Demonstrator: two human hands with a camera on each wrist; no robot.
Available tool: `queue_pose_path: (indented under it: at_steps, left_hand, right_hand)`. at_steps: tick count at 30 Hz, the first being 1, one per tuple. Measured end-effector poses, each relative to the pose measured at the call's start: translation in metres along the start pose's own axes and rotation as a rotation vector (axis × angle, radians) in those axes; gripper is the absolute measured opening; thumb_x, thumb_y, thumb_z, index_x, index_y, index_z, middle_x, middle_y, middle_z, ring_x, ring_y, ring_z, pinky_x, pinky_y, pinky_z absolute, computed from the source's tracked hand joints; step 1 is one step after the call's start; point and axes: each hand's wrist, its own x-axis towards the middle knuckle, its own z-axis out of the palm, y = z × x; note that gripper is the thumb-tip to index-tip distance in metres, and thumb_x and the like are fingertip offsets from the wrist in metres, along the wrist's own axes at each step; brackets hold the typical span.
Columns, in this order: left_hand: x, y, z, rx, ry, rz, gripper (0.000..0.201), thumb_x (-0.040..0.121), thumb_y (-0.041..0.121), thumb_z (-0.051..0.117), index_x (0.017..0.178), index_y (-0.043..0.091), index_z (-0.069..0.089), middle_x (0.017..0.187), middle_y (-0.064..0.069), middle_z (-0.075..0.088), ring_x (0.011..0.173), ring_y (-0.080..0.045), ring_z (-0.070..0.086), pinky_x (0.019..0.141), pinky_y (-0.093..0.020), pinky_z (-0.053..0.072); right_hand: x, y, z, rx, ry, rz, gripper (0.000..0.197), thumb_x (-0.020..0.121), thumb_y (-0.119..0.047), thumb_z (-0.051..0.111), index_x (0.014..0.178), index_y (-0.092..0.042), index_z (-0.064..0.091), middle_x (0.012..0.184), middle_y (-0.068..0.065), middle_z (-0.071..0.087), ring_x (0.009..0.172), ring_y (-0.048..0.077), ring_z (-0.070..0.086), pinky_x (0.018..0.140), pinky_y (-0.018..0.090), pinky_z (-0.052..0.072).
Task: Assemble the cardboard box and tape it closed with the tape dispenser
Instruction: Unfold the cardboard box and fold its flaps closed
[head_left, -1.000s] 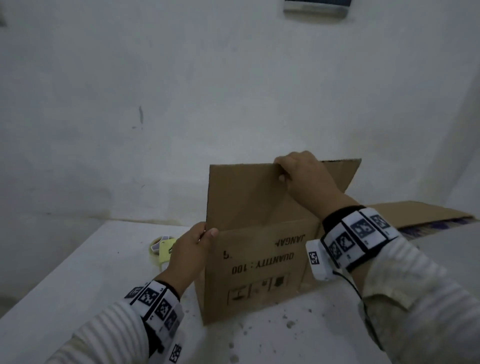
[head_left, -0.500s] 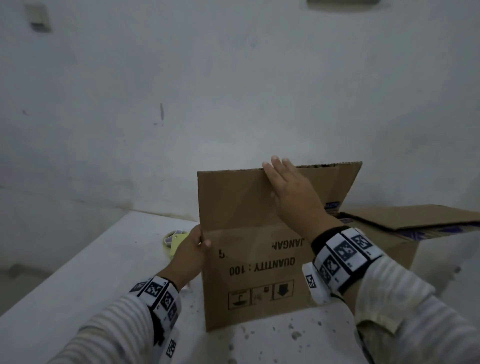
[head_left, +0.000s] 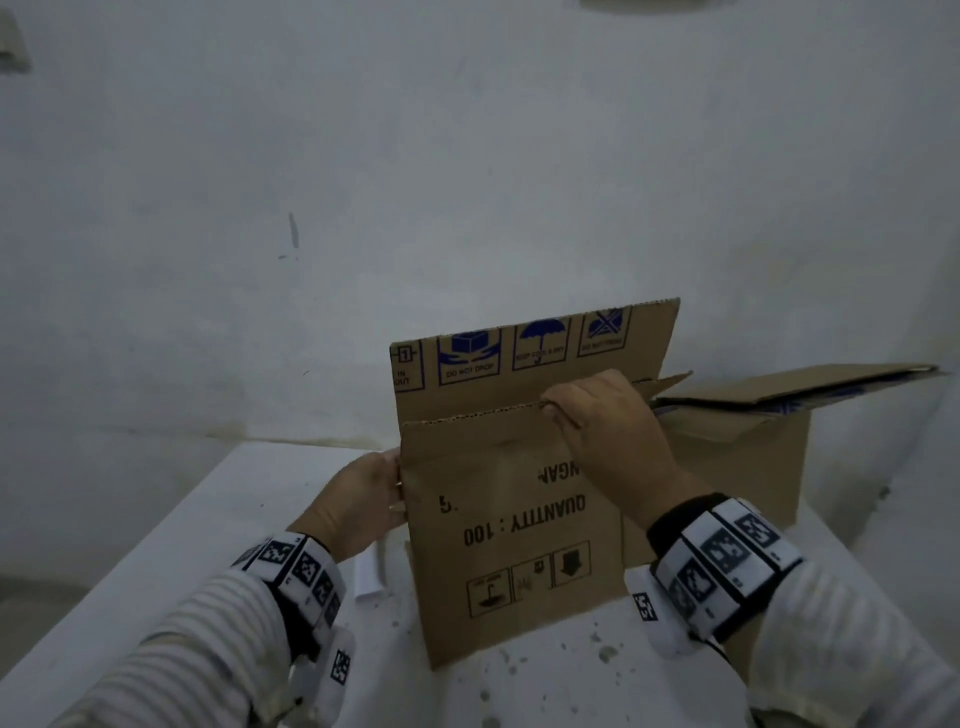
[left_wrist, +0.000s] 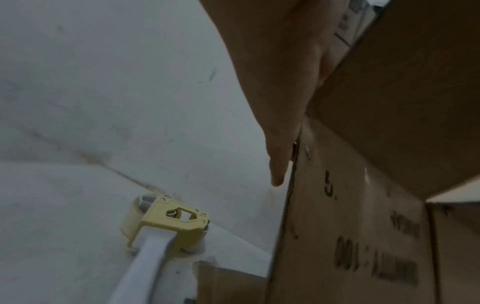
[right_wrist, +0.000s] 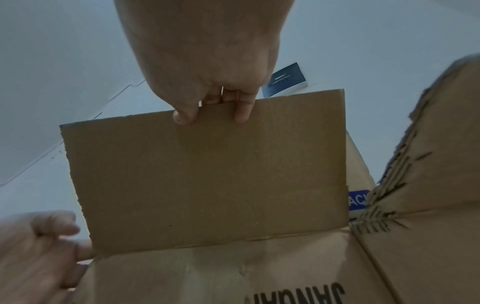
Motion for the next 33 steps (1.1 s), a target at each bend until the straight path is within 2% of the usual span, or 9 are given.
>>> queue_pose_path:
  at_steps: [3, 5, 11, 14, 18, 21, 25, 29, 33]
  left_hand:
    - [0.003, 0.009, -0.004, -0.055, -0.006, -0.029, 0.039, 0.094, 0.041, 0.040, 0.115, 0.016, 0.062, 0.106, -0.010, 0.061, 0.098, -0.027, 0.053, 0.079, -0.038, 0.049]
    - [0.011, 0.009, -0.004, 0.011, 0.043, -0.071, 0.035, 0.096, 0.040, 0.047, 0.118, 0.016, 0.059, 0.117, -0.011, 0.062, 0.103, -0.027, 0.057, 0.080, -0.037, 0.052]
    - [0.030, 0.008, -0.011, 0.196, 0.174, -0.029, 0.030, 0.097, 0.034, 0.049, 0.108, 0.010, 0.062, 0.100, -0.010, 0.067, 0.094, -0.028, 0.064, 0.084, -0.038, 0.051]
    - [0.036, 0.005, -0.010, 0.272, 0.227, 0.021, 0.026, 0.096, 0.032, 0.050, 0.098, 0.010, 0.063, 0.097, -0.012, 0.065, 0.091, -0.028, 0.061, 0.087, -0.040, 0.050]
    - [0.039, -0.001, -0.007, 0.398, 0.294, 0.094, 0.027, 0.095, 0.035, 0.051, 0.076, 0.022, 0.063, 0.086, -0.010, 0.062, 0.087, -0.026, 0.058, 0.090, -0.046, 0.050]
    - [0.038, -0.003, -0.006, 0.467, 0.317, 0.126, 0.032, 0.095, 0.036, 0.049, 0.076, 0.016, 0.064, 0.075, -0.007, 0.059, 0.081, -0.025, 0.055, 0.086, -0.046, 0.050]
    - [0.033, -0.002, -0.005, 0.596, 0.337, 0.142, 0.038, 0.096, 0.038, 0.046, 0.098, 0.003, 0.062, 0.086, -0.013, 0.060, 0.084, -0.028, 0.058, 0.087, -0.051, 0.051]
    - [0.022, -0.001, 0.007, 0.608, 0.436, 0.235, 0.058, 0.093, 0.023, 0.054, 0.145, 0.020, 0.027, 0.132, -0.011, 0.046, 0.120, -0.026, 0.047, 0.099, -0.039, 0.043]
    - [0.013, -0.005, 0.028, 0.962, 0.562, 0.521, 0.073, 0.085, 0.017, 0.058, 0.147, 0.008, 0.021, 0.151, -0.014, 0.024, 0.141, -0.029, 0.021, 0.117, -0.041, 0.019]
  right_hand:
    - [-0.011, -0.005, -0.004, -0.029, -0.031, 0.008, 0.029, 0.086, -0.027, 0.048, 0.079, -0.014, 0.073, 0.069, 0.000, 0.070, 0.064, 0.023, 0.058, 0.055, 0.027, 0.049]
    - [-0.023, -0.010, -0.005, -0.054, -0.093, 0.009, 0.030, 0.086, -0.029, 0.047, 0.078, -0.016, 0.073, 0.069, -0.001, 0.070, 0.065, 0.022, 0.058, 0.055, 0.026, 0.050]
    - [-0.076, -0.021, 0.010, 0.003, -0.478, 0.076, 0.027, 0.083, -0.037, 0.043, 0.078, -0.023, 0.065, 0.076, -0.007, 0.063, 0.066, 0.015, 0.060, 0.043, 0.028, 0.052]
    - [-0.086, -0.031, 0.020, -0.046, -0.722, 0.100, 0.021, 0.083, -0.032, 0.050, 0.092, -0.019, 0.063, 0.092, -0.002, 0.059, 0.084, 0.020, 0.058, 0.057, 0.028, 0.048]
    - [-0.068, -0.044, 0.031, 0.046, -0.993, 0.278, 0.043, 0.091, -0.040, 0.053, 0.127, -0.017, 0.050, 0.123, 0.003, 0.043, 0.113, 0.022, 0.044, 0.084, 0.031, 0.043]
    - [-0.043, -0.050, 0.041, 0.072, -0.848, 0.352, 0.055, 0.091, -0.031, 0.057, 0.140, -0.018, 0.037, 0.144, 0.005, 0.029, 0.128, 0.025, 0.036, 0.099, 0.038, 0.045]
    - [-0.021, -0.044, 0.063, -0.036, -0.756, 0.449, 0.079, 0.090, -0.029, 0.060, 0.152, -0.021, 0.011, 0.160, 0.006, 0.005, 0.146, 0.030, 0.011, 0.112, 0.042, 0.033]
    - [-0.024, -0.045, 0.088, -0.183, -0.717, 0.442, 0.080, 0.081, -0.038, 0.068, 0.145, -0.013, 0.028, 0.148, 0.013, 0.033, 0.137, 0.037, 0.026, 0.109, 0.045, 0.037]
    - [-0.028, -0.041, 0.097, -0.267, -0.672, 0.374, 0.079, 0.075, -0.042, 0.071, 0.139, -0.009, 0.038, 0.137, 0.016, 0.046, 0.127, 0.038, 0.038, 0.110, 0.045, 0.033]
